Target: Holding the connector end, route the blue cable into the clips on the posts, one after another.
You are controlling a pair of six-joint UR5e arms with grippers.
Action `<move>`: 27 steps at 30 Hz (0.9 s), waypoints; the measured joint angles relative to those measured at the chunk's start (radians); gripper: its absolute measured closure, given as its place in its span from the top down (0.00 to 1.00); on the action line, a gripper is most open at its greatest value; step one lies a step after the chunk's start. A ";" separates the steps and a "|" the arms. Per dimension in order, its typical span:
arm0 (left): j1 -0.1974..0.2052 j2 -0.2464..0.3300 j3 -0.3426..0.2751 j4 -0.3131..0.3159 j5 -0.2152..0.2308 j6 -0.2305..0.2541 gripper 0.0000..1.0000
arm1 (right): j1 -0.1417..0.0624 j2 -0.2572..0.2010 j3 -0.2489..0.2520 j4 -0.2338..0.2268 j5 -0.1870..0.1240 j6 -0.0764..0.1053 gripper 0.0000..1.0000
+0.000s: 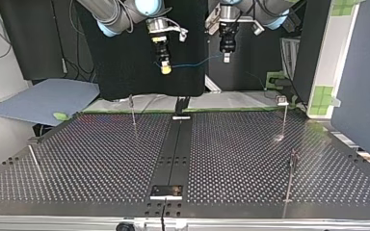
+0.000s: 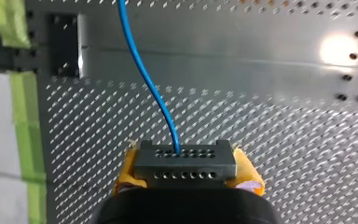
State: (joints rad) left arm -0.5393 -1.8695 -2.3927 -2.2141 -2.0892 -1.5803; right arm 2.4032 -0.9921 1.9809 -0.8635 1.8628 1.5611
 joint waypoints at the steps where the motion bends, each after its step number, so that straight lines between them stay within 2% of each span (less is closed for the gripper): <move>1: 0.002 0.011 0.000 -0.012 -0.009 -0.005 0.00 | 0.001 -0.011 -0.004 0.011 -0.010 0.001 0.00; 5: 0.005 0.048 0.000 -0.049 -0.043 -0.003 0.00 | 0.008 -0.048 -0.023 0.048 -0.046 -0.001 0.00; 10: 0.013 0.092 0.001 -0.091 -0.078 -0.004 0.00 | 0.016 -0.097 -0.063 0.097 -0.087 -0.015 0.00; 19: 0.037 0.171 0.053 -0.172 -0.139 -0.014 0.00 | 0.022 -0.179 -0.145 0.179 -0.114 -0.021 0.00; 23: 0.047 0.205 0.078 -0.206 -0.148 -0.024 0.00 | 0.022 -0.220 -0.185 0.220 -0.117 -0.020 0.00; 27: 0.065 0.244 0.112 -0.244 -0.153 -0.056 0.00 | 0.019 -0.256 -0.219 0.252 -0.119 -0.019 0.00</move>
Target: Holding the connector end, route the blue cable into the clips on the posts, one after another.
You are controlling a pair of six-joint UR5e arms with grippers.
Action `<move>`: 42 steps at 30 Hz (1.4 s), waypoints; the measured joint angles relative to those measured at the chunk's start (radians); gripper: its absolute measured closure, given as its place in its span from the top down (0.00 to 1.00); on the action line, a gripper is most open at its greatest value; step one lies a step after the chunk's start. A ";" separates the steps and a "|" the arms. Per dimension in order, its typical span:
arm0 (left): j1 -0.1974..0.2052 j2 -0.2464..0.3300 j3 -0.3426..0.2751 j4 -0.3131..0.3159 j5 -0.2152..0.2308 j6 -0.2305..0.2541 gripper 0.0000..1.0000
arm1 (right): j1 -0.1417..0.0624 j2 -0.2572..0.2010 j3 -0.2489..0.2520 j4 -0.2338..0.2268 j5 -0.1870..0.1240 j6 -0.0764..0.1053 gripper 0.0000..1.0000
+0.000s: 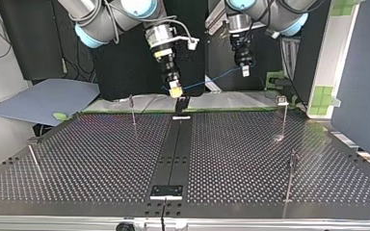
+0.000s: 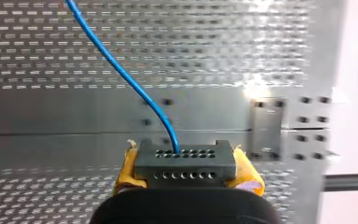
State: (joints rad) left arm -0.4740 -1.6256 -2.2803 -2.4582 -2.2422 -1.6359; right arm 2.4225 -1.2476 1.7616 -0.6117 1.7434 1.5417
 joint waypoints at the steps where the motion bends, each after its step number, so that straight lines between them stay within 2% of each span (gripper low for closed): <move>1: 0.005 0.011 0.011 -0.011 -0.001 -0.011 0.00 | 0.000 -0.011 -0.007 0.005 0.000 0.000 0.00; 6: 0.027 0.060 0.059 -0.060 -0.002 -0.050 0.00 | -0.003 -0.029 -0.035 0.016 0.002 -0.001 0.00; 11: 0.066 0.111 0.111 -0.111 0.014 -0.063 0.00 | -0.002 -0.004 -0.083 0.043 -0.005 -0.001 0.00; 14: 0.093 0.139 0.138 -0.139 0.037 -0.074 0.00 | 0.001 0.014 -0.112 0.069 -0.020 0.001 0.00; 19: 0.141 0.188 0.187 -0.188 0.083 -0.087 0.00 | 0.005 0.024 -0.160 0.095 -0.042 0.016 0.00; 26: 0.211 0.254 0.257 -0.257 0.153 -0.086 0.00 | 0.008 0.028 -0.222 0.108 -0.065 0.039 0.00; 34: 0.290 0.259 0.336 -0.337 0.233 -0.085 0.00 | 0.015 0.043 -0.294 0.119 -0.087 0.092 0.00; 37: 0.319 0.241 0.365 -0.366 0.257 -0.085 0.00 | 0.024 0.047 -0.323 0.131 -0.088 0.098 0.00; 42: 0.364 0.236 0.406 -0.399 0.270 -0.077 0.00 | 0.041 0.056 -0.356 0.143 -0.088 0.102 0.00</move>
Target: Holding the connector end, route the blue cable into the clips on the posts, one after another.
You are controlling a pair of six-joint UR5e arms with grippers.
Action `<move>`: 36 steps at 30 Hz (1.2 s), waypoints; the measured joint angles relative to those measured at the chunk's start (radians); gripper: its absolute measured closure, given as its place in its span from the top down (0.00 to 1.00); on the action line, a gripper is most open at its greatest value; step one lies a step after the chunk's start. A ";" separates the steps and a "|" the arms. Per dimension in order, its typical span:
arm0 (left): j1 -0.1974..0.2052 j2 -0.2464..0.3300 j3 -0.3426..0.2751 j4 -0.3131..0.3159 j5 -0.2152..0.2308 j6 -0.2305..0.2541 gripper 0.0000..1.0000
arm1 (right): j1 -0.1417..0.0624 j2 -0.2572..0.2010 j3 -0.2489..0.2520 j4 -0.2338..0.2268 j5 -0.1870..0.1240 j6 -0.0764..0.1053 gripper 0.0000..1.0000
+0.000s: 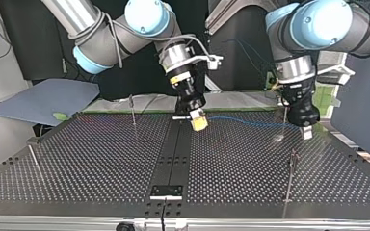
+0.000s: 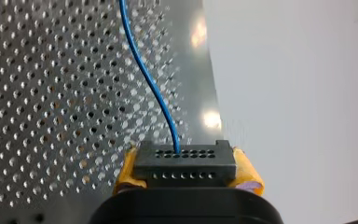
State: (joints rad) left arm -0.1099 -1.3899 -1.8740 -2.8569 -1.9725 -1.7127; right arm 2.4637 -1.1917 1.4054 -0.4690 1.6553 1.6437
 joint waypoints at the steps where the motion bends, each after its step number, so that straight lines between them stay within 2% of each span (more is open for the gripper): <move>1: 0.008 0.007 0.005 -0.002 0.001 0.004 0.00 | 0.005 0.004 -0.007 0.002 0.000 0.001 0.00; 4: 0.019 0.019 0.014 -0.005 0.000 0.013 0.00 | 0.017 0.022 -0.027 0.013 0.000 0.002 0.00; 8: 0.027 0.002 0.019 -0.011 0.001 0.016 0.00 | 0.028 0.043 -0.042 0.021 0.002 0.005 0.00; 13: 0.035 -0.005 0.019 -0.029 0.034 0.017 0.00 | 0.035 0.054 -0.056 0.020 0.006 0.017 0.00; 17: 0.042 -0.020 0.020 -0.030 0.056 0.025 0.00 | 0.037 0.065 -0.070 0.019 0.006 0.032 0.00; 25: 0.067 -0.053 0.024 -0.019 0.066 0.032 0.00 | 0.031 0.103 -0.102 0.022 0.005 0.057 0.00; 30: 0.081 -0.061 0.031 -0.014 0.072 0.033 0.00 | 0.032 0.137 -0.135 0.027 0.003 0.062 0.00; 36: 0.092 -0.093 0.050 -0.024 0.105 0.039 0.00 | 0.032 0.158 -0.184 0.041 0.002 0.071 0.00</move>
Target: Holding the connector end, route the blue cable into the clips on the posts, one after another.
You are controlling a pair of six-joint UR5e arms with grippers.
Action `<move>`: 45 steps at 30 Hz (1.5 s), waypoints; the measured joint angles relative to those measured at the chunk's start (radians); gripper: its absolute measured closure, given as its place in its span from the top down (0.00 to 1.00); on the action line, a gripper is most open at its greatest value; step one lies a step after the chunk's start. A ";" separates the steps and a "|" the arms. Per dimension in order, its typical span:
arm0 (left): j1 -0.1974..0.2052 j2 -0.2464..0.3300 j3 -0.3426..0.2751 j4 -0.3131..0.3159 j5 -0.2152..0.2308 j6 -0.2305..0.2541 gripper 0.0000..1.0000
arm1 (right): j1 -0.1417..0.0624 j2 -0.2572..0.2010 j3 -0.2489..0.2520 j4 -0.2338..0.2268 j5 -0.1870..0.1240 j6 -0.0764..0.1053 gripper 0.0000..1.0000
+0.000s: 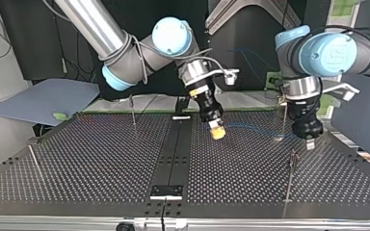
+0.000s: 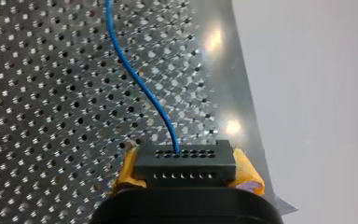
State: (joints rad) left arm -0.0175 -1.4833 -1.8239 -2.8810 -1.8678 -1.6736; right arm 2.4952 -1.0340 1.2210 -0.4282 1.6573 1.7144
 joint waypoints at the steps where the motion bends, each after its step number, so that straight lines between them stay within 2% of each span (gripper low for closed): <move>1: 0.001 -0.004 0.002 -0.001 0.001 0.002 0.00 | 0.000 0.001 -0.010 0.005 -0.001 0.002 0.00; 10: 0.010 -0.008 0.008 0.004 0.000 0.006 0.00 | 0.002 0.023 -0.077 0.034 -0.003 0.017 0.00; 21: 0.025 -0.009 0.019 0.037 0.025 -0.013 0.00 | -0.003 0.061 -0.110 0.042 -0.004 0.035 0.00; 28: 0.039 -0.013 0.042 0.037 0.035 -0.028 0.00 | -0.012 0.065 -0.123 0.047 -0.004 0.059 0.00; 35: 0.044 -0.040 0.043 0.040 0.061 -0.029 0.00 | -0.023 0.066 -0.123 0.048 -0.003 0.062 0.00; 40: 0.048 -0.046 0.044 0.067 0.089 -0.049 0.00 | -0.028 0.066 -0.124 0.048 -0.004 0.062 0.00; 45: 0.053 -0.048 0.044 0.097 0.096 -0.068 0.00 | -0.026 0.068 -0.129 0.046 -0.014 0.062 0.00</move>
State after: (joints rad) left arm 0.0358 -1.5308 -1.7796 -2.7844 -1.7719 -1.7421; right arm 2.4689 -0.9662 1.0925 -0.3822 1.6436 1.7764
